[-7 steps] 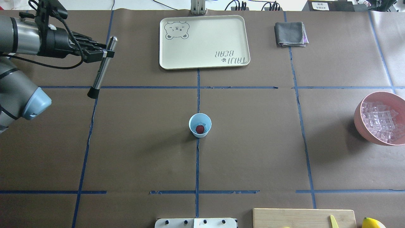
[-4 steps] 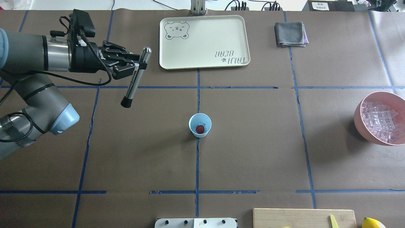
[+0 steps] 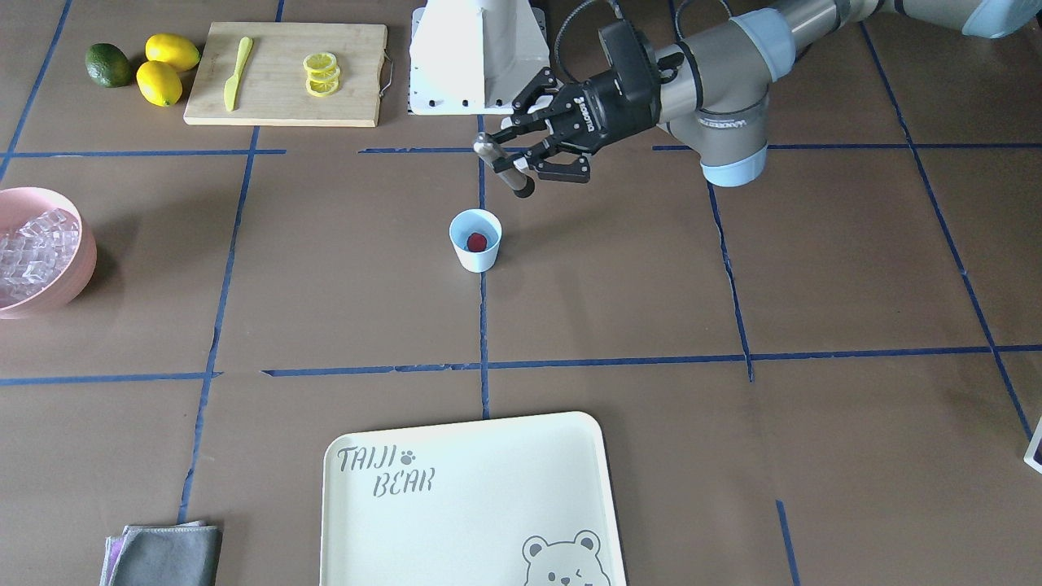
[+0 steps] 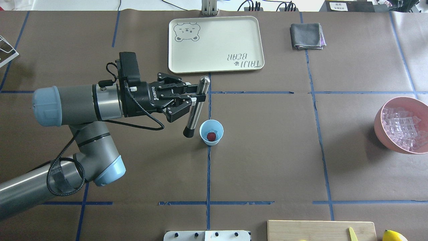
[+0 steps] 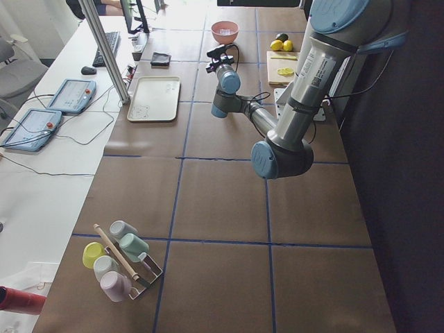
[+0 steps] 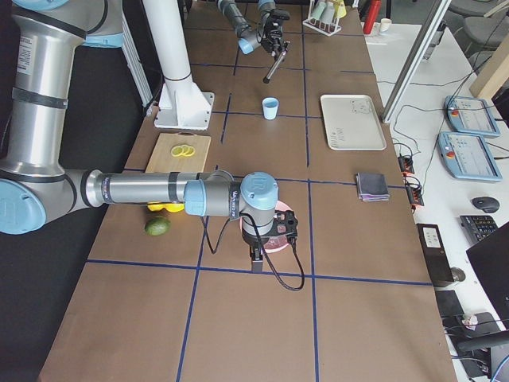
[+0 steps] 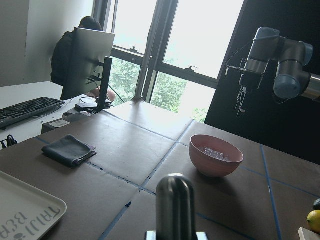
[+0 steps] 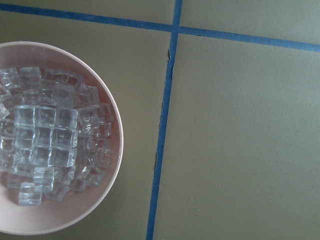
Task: Mash ice and strawberries in cup
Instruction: 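Carry the muddler with the left gripper over the blue cup, then push the muddler down into the cup to crush the contents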
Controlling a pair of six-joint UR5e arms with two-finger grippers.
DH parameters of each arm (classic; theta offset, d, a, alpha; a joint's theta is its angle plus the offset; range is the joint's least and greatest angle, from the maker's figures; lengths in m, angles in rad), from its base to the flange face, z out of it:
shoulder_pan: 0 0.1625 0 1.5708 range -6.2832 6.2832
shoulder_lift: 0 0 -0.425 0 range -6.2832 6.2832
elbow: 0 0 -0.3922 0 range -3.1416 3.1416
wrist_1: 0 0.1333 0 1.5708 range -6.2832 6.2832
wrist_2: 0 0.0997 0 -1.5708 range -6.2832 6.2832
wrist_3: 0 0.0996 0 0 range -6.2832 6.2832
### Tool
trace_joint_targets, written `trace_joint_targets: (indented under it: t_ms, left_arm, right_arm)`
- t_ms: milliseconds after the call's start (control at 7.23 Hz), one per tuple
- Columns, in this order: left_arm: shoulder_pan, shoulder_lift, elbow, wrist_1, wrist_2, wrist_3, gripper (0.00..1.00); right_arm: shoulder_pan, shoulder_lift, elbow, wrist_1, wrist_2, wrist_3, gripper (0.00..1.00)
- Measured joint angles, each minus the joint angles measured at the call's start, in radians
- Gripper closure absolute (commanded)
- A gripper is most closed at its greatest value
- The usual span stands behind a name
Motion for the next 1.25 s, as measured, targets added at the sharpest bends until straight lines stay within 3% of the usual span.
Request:
trace_joint_targets:
  t_ms: [692, 1245]
  left_arm:
    - [0.050, -0.093, 0.092, -0.041, 0.149, 0.097, 0.97]
    - [0.056, -0.098, 0.254, -0.235, 0.186, 0.111, 0.98]
  right_arm:
    - [0.000, 0.000, 0.004, 0.001, 0.000, 0.000, 0.00]
    - [0.000, 0.000, 0.005, 0.002, -0.001, 0.000, 0.00]
